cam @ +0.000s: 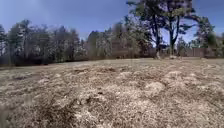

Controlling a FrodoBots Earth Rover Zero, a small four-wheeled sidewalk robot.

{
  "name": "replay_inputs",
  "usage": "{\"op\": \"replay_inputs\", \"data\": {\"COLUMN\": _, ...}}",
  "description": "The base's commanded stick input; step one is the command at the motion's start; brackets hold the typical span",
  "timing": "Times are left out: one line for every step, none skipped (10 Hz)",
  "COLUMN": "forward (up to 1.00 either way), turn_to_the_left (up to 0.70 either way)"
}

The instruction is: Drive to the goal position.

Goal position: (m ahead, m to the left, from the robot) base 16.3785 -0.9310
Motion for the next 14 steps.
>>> {"op": "replay_inputs", "data": {"forward": 0.7, "turn_to_the_left": 0.0}}
{"op": "replay_inputs", "data": {"forward": 0.7, "turn_to_the_left": 0.0}}
{"op": "replay_inputs", "data": {"forward": 0.7, "turn_to_the_left": 0.0}}
{"op": "replay_inputs", "data": {"forward": 0.7, "turn_to_the_left": 0.0}}
{"op": "replay_inputs", "data": {"forward": 0.7, "turn_to_the_left": 0.0}}
{"op": "replay_inputs", "data": {"forward": 0.7, "turn_to_the_left": 0.0}}
{"op": "replay_inputs", "data": {"forward": 0.7, "turn_to_the_left": 0.0}}
{"op": "replay_inputs", "data": {"forward": 0.7, "turn_to_the_left": 0.0}}
{"op": "replay_inputs", "data": {"forward": 0.7, "turn_to_the_left": 0.0}}
{"op": "replay_inputs", "data": {"forward": 0.7, "turn_to_the_left": 0.0}}
{"op": "replay_inputs", "data": {"forward": 0.7, "turn_to_the_left": 0.0}}
{"op": "replay_inputs", "data": {"forward": 0.7, "turn_to_the_left": 0.0}}
{"op": "replay_inputs", "data": {"forward": 0.7, "turn_to_the_left": 0.0}}
{"op": "replay_inputs", "data": {"forward": 0.7, "turn_to_the_left": 0.0}}
